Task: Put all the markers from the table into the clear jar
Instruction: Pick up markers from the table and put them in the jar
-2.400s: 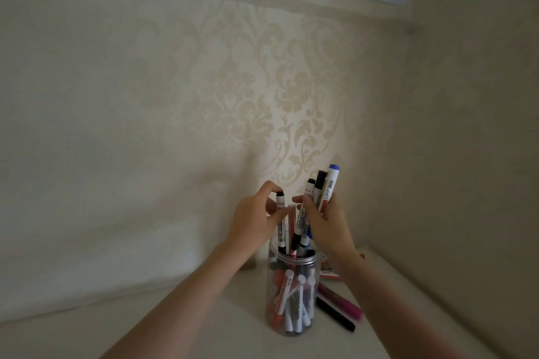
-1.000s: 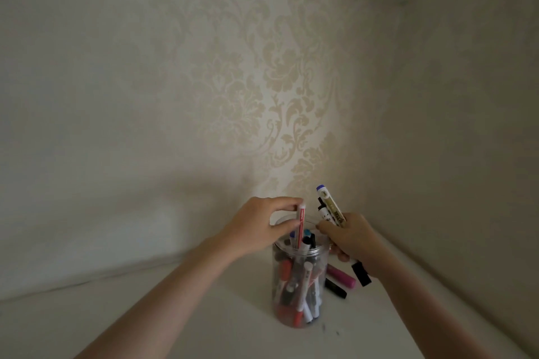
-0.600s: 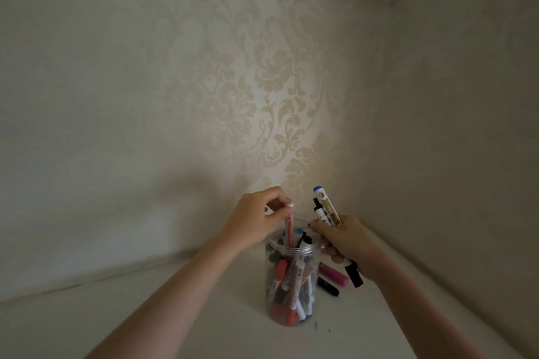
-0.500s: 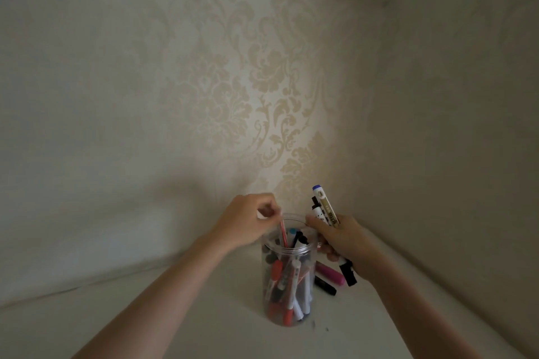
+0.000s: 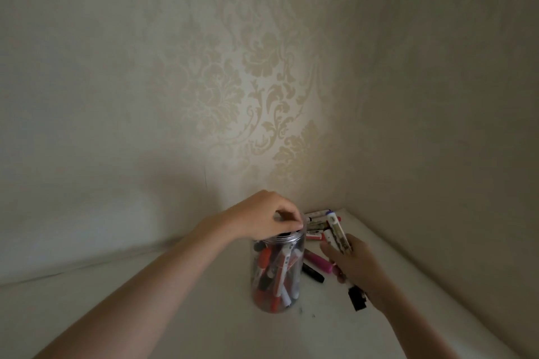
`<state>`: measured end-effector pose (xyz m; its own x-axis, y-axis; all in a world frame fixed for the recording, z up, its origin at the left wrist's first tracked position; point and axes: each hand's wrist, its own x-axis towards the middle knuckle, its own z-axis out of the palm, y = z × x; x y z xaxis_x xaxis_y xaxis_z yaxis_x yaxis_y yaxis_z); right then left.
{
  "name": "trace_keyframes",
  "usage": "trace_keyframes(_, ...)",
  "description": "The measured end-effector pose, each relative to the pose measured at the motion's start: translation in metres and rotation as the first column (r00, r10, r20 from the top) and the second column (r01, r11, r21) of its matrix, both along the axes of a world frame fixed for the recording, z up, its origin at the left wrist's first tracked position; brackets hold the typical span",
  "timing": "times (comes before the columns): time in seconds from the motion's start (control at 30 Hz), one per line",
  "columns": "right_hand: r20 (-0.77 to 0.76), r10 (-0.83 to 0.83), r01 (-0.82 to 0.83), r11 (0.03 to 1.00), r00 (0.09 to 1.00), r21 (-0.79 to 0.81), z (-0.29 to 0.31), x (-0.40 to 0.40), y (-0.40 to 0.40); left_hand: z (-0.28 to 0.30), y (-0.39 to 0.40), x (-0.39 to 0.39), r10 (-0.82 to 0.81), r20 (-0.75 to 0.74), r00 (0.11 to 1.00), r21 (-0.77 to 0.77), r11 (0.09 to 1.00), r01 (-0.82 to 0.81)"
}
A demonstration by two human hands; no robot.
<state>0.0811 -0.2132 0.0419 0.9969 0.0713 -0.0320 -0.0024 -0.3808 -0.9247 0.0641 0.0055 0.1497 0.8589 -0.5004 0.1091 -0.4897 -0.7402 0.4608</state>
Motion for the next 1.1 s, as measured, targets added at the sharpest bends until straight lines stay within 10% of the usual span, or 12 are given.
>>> trace_keyframes(0.1, 0.021, 0.015, -0.013, 0.998, 1.0, -0.067, 0.001, -0.005, 0.007, 0.002, 0.007, -0.001, 0.027, 0.009, 1.0, 0.031, 0.999, -0.028)
trace_keyframes(0.37, 0.017, -0.058, 0.045, 0.903, 0.998, 0.427, 0.045, -0.005, 0.041, -0.005, 0.005, -0.008, 0.031, 0.017, 0.999, 0.018, 0.999, -0.032)
trace_keyframes(0.93, 0.109, -0.047, 0.031, 0.989, 0.993, 0.143, 0.056, 0.007, 0.048, 0.02, 0.019, 0.01, 0.096, 0.03, 0.995, 0.123, 0.988, -0.099)
trace_keyframes(1.1, 0.147, -0.002, 0.071, 0.883, 0.989, -0.464, 0.007, 0.004, -0.004, 0.002, 0.031, 0.002, 0.118, 0.019, 0.993, -0.092, 0.989, -0.116)
